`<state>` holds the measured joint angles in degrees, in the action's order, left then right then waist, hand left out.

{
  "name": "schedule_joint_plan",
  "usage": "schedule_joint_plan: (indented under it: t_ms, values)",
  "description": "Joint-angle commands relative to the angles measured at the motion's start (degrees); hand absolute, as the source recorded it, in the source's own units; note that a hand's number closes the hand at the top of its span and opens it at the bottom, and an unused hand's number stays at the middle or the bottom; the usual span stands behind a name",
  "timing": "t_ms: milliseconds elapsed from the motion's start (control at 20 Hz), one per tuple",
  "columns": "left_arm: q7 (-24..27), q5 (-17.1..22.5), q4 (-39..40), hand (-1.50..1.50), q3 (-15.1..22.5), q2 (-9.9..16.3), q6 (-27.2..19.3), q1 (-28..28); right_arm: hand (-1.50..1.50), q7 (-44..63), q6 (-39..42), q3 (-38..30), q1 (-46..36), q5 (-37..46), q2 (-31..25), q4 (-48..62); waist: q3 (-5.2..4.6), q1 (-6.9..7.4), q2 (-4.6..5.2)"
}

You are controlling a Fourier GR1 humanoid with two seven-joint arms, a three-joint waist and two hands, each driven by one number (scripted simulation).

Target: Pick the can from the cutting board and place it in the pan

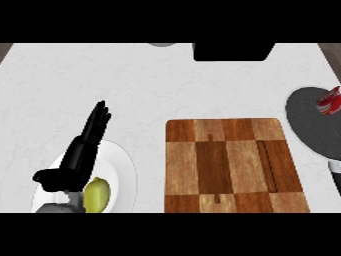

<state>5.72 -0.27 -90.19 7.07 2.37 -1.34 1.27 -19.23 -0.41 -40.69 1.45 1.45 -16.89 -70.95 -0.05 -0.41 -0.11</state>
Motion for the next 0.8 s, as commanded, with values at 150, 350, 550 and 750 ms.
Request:
schedule_joint_plan:
  t_ms: [150,350,550,750]
  values:
    - [4.0,1.7,6.6,0.00,-4.1,1.1,3.0,2.9,-1.50,2.0,-2.1,2.8,2.6,1.2,0.9,-4.5,0.04,0.26,0.13]
    - [-1.4,0.0,-3.3,0.00,0.0,-0.6,1.4,-1.6,-1.50,3.3,-3.1,3.1,7.6,2.2,3.2,-9.5,0.04,0.31,0.06]
    - [-2.0,0.4,-0.8,0.00,-2.5,0.5,2.4,1.9,-1.50,7.3,-2.3,3.0,9.1,1.5,2.3,-14.1,0.03,0.21,0.07]
    - [2.4,-1.7,2.7,0.00,-0.4,-2.1,1.1,0.5,-1.50,3.5,-6.5,4.4,6.5,5.5,2.3,-9.5,0.04,0.28,0.11]
